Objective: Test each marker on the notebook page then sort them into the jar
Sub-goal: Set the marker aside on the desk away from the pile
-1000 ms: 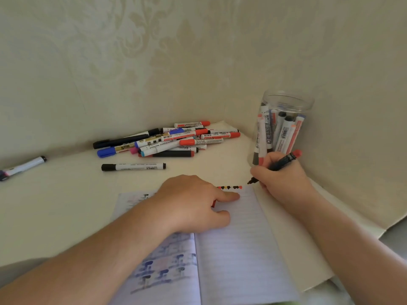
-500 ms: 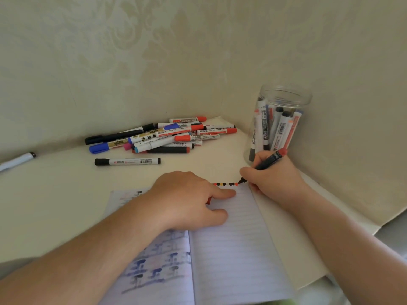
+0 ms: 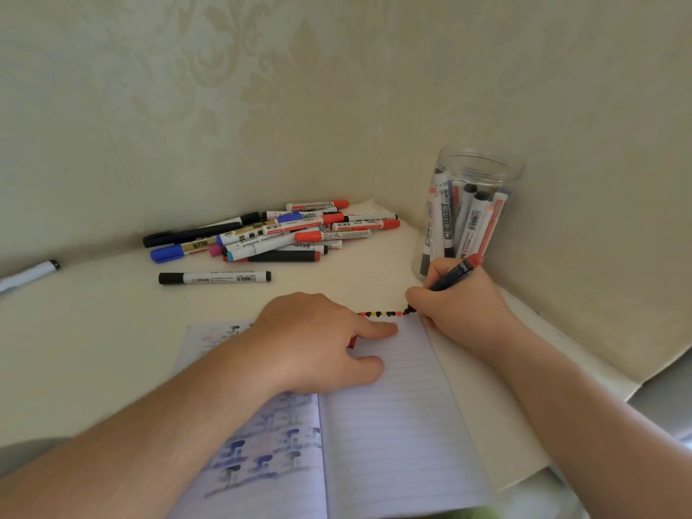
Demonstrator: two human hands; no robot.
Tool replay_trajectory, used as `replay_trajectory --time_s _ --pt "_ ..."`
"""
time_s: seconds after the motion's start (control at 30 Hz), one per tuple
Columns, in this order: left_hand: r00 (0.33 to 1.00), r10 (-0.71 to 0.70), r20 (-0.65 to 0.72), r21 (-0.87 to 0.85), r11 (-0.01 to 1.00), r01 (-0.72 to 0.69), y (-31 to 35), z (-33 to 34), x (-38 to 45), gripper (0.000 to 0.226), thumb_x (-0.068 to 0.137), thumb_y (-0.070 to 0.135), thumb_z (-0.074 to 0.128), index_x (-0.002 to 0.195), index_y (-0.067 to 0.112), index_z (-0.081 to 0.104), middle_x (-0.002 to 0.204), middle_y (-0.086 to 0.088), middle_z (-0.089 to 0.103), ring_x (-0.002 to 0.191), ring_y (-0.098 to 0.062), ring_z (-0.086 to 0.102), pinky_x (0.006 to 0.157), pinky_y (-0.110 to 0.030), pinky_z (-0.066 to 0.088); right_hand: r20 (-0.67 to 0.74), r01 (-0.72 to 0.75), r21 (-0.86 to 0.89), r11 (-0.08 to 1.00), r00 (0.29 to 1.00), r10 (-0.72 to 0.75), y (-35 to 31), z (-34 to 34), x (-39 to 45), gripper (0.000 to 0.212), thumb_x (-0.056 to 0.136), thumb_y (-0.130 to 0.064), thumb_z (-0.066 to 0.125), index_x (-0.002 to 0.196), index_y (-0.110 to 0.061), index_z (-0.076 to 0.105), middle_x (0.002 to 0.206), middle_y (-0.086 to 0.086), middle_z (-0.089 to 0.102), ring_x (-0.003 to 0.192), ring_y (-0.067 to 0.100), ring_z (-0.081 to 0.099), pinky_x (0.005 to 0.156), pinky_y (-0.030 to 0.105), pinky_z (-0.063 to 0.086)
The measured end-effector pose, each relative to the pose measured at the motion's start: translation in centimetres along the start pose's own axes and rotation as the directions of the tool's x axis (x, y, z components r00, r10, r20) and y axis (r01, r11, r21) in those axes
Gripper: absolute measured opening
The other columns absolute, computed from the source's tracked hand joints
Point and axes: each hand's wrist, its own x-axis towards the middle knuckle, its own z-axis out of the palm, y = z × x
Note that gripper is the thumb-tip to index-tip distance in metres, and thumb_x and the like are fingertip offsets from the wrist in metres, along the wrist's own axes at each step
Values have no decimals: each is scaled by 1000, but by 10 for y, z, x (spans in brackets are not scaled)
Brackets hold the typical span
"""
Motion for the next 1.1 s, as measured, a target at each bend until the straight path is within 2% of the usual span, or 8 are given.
replay_trajectory --time_s 0.17,0.47,0.57,0.73,0.83,0.9,1.0,1.1 --pt "1000 -3 -4 3 1000 3 1 0 -1 51 90 73 43 139 78 27 94 22 53 93 -6 51 81 -29 50 -11 -8 20 1000 1000 8 -1 -1 0 26 77 -9 74 64 -11 52 56 5 54 47 11 47 45 16 39" --pt "1000 -8 -1 -1 1000 8 2 -1 -2 51 90 73 44 138 78 27 95 23 54 96 -5 52 86 -31 52 20 -5 55 998 1000 4 -2 -2 -2 31 78 -5 73 61 -13 49 52 0 50 44 7 43 43 15 37" --pt "1000 -7 2 -3 1000 7 1 0 -2 51 90 73 43 138 79 27 97 23 57 96 -6 53 85 -31 52 1 -9 96 995 1000 9 -2 -1 -2 29 79 -5 74 64 -12 50 53 4 53 43 9 46 44 17 39" --pt "1000 -12 9 5 1000 12 0 1 -2 52 89 74 44 138 79 27 95 24 54 95 -5 51 84 -31 51 -1 18 35 999 1000 -18 0 -1 -2 31 78 -6 74 61 -13 49 52 2 52 43 7 44 44 15 37" --pt "1000 -3 -16 17 1000 3 0 4 -3 51 90 73 43 139 76 29 89 24 51 90 -5 49 70 -27 44 26 -5 86 996 1000 3 1 -2 1 30 79 -4 72 62 -13 48 51 0 48 44 10 45 45 20 38" --pt "999 -3 -54 11 1000 3 -2 7 -6 46 92 67 42 138 66 37 85 24 51 86 -6 51 63 -27 36 5 -19 205 979 1000 18 3 -3 3 30 82 -4 74 66 -13 50 54 3 48 46 14 44 47 24 36" --pt "994 -32 -102 -232 973 7 -16 13 -16 18 100 48 43 114 39 39 83 11 58 80 -14 57 69 -38 45 -14 21 446 895 1000 -16 1 -11 2 31 86 0 79 72 -16 57 60 4 52 46 14 39 45 23 32" --pt "990 -57 -126 -475 880 -10 -31 16 -22 4 106 38 42 105 35 40 90 2 64 86 -17 60 83 -48 50 106 42 627 778 985 -139 -8 -21 -9 24 89 2 73 80 -20 73 68 10 59 53 20 50 50 27 41"
